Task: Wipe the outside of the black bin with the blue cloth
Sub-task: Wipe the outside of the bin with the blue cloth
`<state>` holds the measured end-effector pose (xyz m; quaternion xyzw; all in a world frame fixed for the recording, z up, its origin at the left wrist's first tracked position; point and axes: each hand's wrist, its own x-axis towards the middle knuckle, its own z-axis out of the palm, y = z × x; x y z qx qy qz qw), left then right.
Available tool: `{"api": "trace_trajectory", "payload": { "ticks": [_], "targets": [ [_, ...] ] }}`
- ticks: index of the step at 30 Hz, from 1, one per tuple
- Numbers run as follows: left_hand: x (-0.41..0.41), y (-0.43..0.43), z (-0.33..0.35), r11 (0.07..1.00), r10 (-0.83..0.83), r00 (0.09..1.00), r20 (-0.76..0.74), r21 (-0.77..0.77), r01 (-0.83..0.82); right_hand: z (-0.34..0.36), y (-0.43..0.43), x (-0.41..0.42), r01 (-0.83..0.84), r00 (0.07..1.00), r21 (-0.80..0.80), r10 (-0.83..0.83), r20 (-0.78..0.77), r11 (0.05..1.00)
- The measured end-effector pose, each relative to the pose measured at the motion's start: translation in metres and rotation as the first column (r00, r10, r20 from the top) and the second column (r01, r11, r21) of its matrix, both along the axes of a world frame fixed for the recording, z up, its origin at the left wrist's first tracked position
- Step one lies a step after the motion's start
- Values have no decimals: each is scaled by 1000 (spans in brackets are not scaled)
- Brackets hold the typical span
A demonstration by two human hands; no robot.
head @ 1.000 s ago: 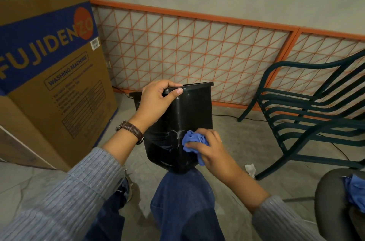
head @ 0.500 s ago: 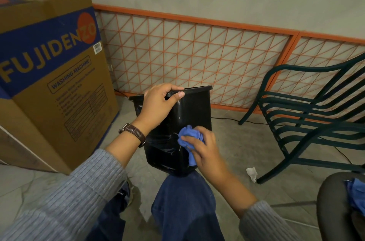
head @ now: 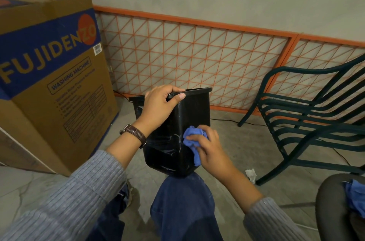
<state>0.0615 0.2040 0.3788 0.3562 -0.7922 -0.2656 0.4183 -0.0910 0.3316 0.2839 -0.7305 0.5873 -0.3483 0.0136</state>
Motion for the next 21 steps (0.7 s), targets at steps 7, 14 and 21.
{"api": "trace_trajectory", "payload": {
  "ticks": [7,14,21],
  "targets": [
    [-6,3,1,999,-5,1000,1,-39,5,6,-7,24,99,993,-89,-92,77,991],
    [-4,3,0,999,15,1000,11,-52,-15,-12,0,14,151,968,9,-150,203,989],
    [-5,4,2,999,18,1000,16,-44,-18,-21,2,47,207,943,-63,-182,279,976]
  ]
}}
